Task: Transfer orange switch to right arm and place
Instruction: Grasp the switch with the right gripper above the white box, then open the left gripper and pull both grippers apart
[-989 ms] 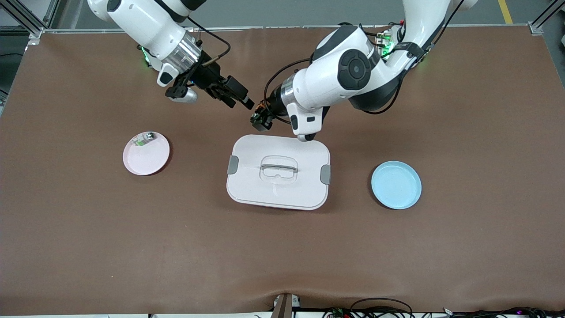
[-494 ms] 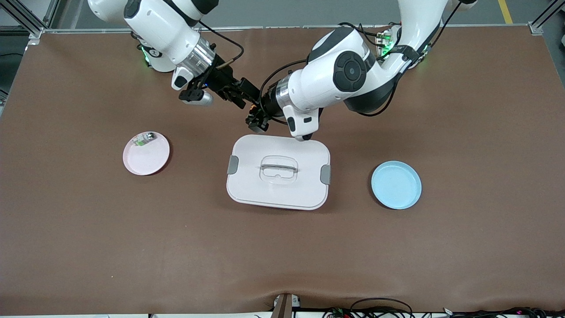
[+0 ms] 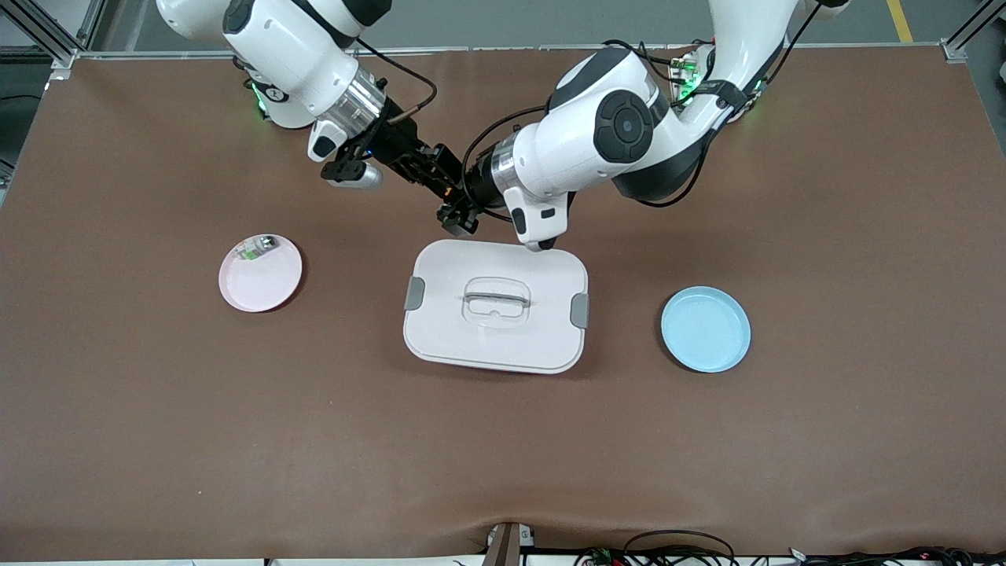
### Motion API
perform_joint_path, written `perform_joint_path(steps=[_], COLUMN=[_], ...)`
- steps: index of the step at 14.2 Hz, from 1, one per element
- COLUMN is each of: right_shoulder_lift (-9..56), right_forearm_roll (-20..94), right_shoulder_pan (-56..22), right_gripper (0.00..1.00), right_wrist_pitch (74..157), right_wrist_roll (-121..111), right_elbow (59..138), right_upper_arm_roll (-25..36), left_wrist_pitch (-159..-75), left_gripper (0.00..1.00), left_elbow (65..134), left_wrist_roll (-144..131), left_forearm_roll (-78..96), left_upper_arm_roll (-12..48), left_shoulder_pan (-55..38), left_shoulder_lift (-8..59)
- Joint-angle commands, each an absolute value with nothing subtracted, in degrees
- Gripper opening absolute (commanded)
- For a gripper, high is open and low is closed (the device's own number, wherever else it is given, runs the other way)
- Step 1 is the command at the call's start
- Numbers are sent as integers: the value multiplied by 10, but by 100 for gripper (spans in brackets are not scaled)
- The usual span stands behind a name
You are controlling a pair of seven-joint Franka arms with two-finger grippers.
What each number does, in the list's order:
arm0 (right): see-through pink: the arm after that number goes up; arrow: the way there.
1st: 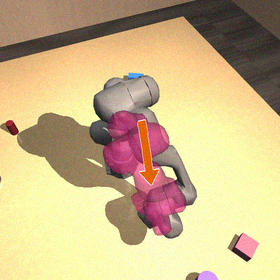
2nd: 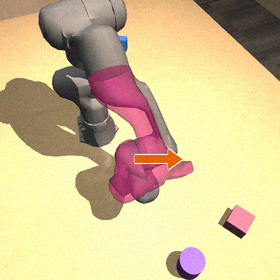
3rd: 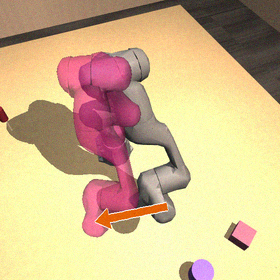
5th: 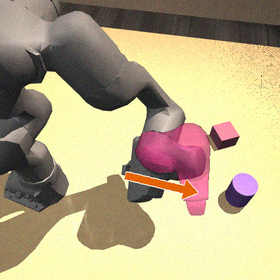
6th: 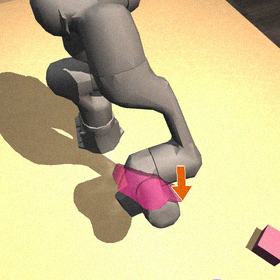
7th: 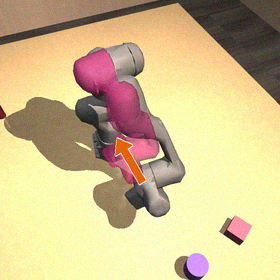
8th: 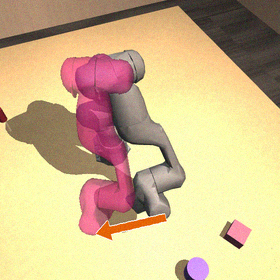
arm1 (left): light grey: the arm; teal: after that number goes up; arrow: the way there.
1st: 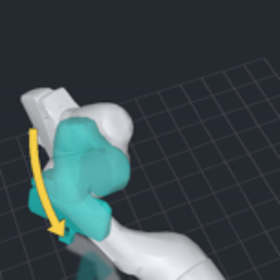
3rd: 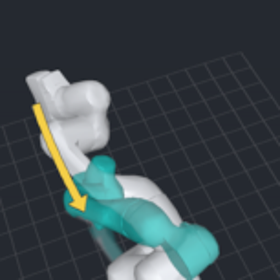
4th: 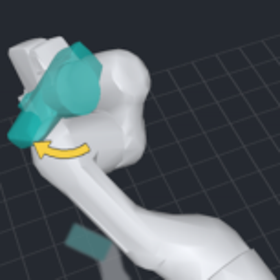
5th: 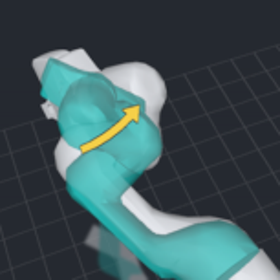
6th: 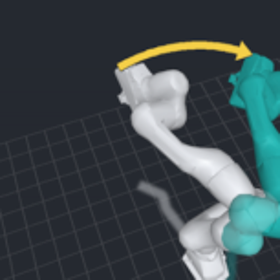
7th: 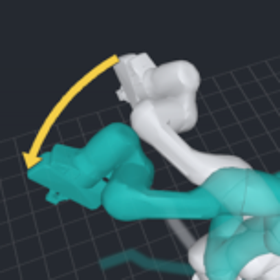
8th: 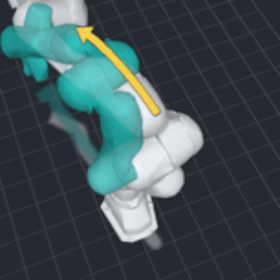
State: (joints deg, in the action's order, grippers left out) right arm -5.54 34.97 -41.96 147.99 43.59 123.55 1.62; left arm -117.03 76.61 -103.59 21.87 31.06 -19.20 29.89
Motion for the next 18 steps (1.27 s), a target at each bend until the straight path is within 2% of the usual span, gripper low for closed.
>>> perform_joint_path(steps=[1,9,10,11,12,18], right_shoulder_lift=[-49,-49,-49,-49,-49,-50], right_forearm_roll=[361,361,361,361,361,359], right_shoulder_pan=[-427,-428,-428,-428,-428,-421], right_gripper=[0,0,0,0,0,0], right_wrist_pitch=[1475,1475,1474,1475,1474,1437], right_wrist_roll=[430,431,431,431,431,430], right_elbow=[1220,1220,1220,1220,1220,1200], right_upper_arm_roll=[23,23,23,23,23,25], left_wrist_pitch=[-1170,-1170,-1170,-1169,-1168,-1161], left_gripper=[0,0,9,36,99,100], left_elbow=[751,751,751,751,751,737], left_wrist_roll=[-1044,-1042,-1040,-1037,-1036,-1034], left_forearm_roll=[227,228,228,228,227,226], left_upper_arm_roll=[310,311,311,311,310,309], left_shoulder_pan=[-195,-189,-188,-188,-186,-164], left_shoulder_lift=[305,304,304,303,303,296])
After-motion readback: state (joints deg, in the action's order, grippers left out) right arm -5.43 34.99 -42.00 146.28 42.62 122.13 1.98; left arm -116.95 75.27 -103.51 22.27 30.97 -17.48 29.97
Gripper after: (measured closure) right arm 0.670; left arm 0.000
